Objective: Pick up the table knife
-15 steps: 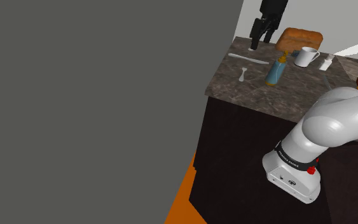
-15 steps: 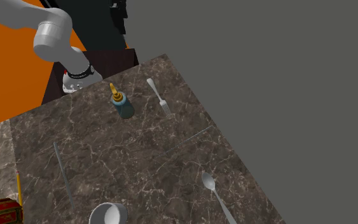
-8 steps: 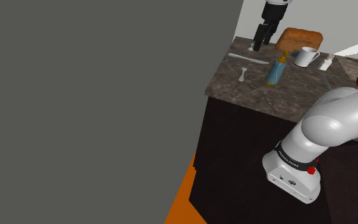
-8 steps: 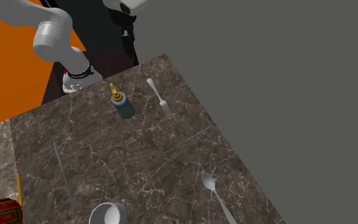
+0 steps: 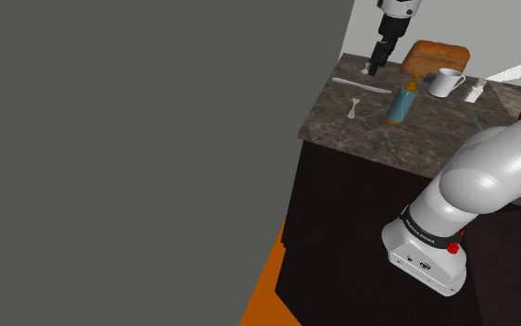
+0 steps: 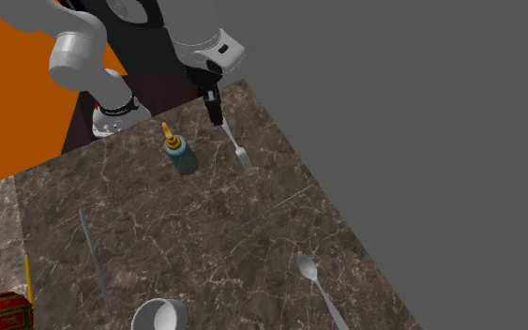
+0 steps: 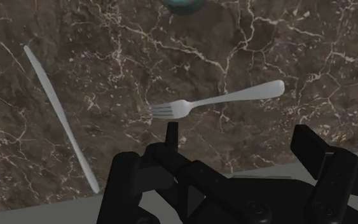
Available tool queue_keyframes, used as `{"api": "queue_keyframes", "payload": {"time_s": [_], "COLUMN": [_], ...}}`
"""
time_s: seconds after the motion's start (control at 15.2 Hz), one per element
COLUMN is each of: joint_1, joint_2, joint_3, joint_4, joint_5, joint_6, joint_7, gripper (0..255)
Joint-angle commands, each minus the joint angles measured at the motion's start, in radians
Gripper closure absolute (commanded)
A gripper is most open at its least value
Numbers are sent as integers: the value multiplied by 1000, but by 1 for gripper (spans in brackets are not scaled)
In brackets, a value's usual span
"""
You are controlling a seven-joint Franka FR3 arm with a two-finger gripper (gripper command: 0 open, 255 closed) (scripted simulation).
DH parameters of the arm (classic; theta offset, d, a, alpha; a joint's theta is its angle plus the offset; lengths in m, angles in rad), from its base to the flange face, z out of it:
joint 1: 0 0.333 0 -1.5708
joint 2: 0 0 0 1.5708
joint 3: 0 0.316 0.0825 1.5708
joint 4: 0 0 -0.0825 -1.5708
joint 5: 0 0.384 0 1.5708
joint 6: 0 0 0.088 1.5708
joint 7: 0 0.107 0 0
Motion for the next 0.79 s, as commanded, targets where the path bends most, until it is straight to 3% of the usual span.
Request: {"api": "queue_keyframes", "payload": {"time_s": [0.0, 0.4, 0.73], "joint_1": [10, 22, -34], "joint_2": [70, 321, 563], "joint_3": [-43, -162, -192], "joint_4": [34, 188, 364], "joint_5": [23, 173, 361], "joint_6": [41, 123, 134], "joint_7": [-71, -324, -547], "gripper": [0, 0, 0]}}
